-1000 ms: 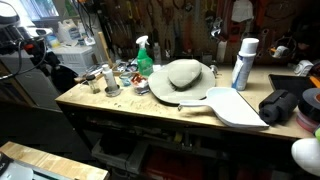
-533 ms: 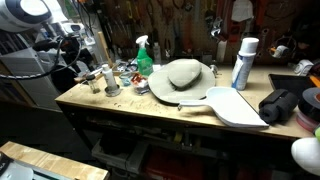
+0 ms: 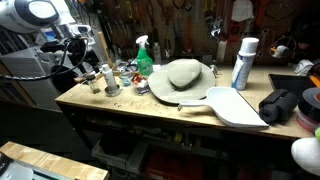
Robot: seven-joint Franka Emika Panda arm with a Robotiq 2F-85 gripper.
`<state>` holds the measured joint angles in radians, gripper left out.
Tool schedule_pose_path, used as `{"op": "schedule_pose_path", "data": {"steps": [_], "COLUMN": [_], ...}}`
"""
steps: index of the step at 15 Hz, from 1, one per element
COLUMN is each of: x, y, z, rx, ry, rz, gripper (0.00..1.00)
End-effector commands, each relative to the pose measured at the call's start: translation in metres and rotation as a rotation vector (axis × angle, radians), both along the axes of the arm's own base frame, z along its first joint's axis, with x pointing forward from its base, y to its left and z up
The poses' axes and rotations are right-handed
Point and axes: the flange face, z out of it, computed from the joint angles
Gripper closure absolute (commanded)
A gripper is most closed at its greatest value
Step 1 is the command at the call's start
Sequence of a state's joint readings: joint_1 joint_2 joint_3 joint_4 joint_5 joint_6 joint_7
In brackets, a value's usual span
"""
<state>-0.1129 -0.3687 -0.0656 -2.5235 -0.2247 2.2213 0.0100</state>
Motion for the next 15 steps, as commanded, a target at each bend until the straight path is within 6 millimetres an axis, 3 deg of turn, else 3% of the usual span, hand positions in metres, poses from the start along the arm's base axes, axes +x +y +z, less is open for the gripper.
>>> {"op": "schedule_pose_path", "data": {"steps": [1,10,15], "x": [0.014,0.045,0.061], "y": [0.002,0.012,-0.008], "z": [-0.008,-0.039,-0.055], "rx": [-0.003,-0.007,0.016], "ry": [-0.026,-0.057,-0.035], "rz": [-0.077,-0.252,-0.38], "gripper": [0.0,0.0,0.0]}}
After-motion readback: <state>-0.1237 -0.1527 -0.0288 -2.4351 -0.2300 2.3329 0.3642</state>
